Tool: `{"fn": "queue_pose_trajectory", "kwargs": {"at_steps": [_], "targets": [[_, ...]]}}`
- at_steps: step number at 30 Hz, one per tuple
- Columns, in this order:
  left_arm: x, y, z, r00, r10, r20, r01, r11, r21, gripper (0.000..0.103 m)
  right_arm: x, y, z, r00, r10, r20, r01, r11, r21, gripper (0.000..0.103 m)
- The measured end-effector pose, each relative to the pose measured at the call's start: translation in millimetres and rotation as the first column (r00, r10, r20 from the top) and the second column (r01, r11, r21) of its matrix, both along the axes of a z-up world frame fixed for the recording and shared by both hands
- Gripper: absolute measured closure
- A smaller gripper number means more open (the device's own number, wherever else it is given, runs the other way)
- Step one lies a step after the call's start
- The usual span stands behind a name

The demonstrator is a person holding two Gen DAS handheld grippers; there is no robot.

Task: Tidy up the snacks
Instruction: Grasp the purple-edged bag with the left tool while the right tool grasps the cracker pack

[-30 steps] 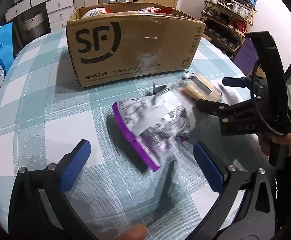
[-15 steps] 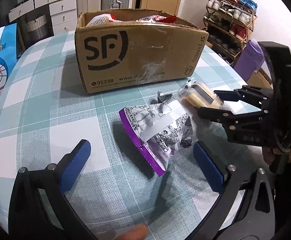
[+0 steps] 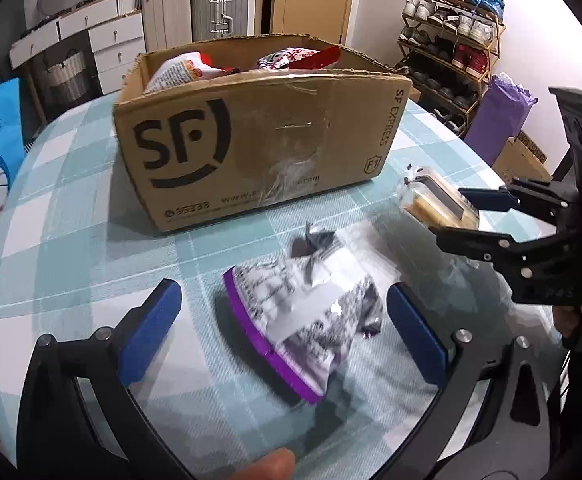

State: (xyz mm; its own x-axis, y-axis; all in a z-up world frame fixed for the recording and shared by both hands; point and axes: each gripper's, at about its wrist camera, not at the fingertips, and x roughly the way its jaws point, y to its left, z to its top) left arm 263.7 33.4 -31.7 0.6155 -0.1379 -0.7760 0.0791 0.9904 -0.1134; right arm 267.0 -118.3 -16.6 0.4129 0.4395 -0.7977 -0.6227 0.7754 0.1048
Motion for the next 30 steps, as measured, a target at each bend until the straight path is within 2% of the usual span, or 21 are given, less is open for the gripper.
{"fn": "queue_pose_trajectory", "kwargs": {"at_steps": [5, 12, 15, 21, 25, 29, 30], "targets": [[7, -3, -6, 1.0, -0.019, -0.021, 0.019, 0.999, -0.035, 0.001, 6, -6, 0, 1.0, -0.008, -0.002, 0.008, 1.0, 0.008, 0.044], [-7, -9, -13, 0.986, -0.102, -0.131, 0.096, 0.994, -0.05, 0.001, 7, -5, 0, 1.0, -0.003, -0.005, 0.003, 1.0, 0.002, 0.044], [-15, -10, -10, 0.992, -0.076, -0.099, 0.077, 0.997, 0.015, 0.001, 7, -5, -1, 1.0, -0.001, -0.006, 0.001, 1.0, 0.004, 0.044], [-10, -4, 0, 0.996, -0.073, -0.051, 0.075, 0.997, 0.033, 0.001, 6, -5, -1, 1.0, 0.0, -0.004, 0.0, 1.0, 0.003, 0.044], [2, -14, -3, 0.991, -0.113, -0.066, 0.117, 0.991, 0.072, 0.001, 6, -6, -1, 1.0, -0.002, -0.006, 0.002, 1.0, 0.005, 0.044], [12, -26, -15, 0.987, -0.118, -0.107, 0.129, 0.986, 0.101, 0.015, 6, -7, 0, 1.0, -0.002, -0.006, 0.002, 1.0, 0.009, 0.044], [11, -26, -15, 0.988, -0.119, -0.103, 0.128, 0.988, 0.087, 0.021, 5, -7, 1, 1.0, -0.003, -0.005, 0.003, 1.0, 0.01, 0.044]]}}
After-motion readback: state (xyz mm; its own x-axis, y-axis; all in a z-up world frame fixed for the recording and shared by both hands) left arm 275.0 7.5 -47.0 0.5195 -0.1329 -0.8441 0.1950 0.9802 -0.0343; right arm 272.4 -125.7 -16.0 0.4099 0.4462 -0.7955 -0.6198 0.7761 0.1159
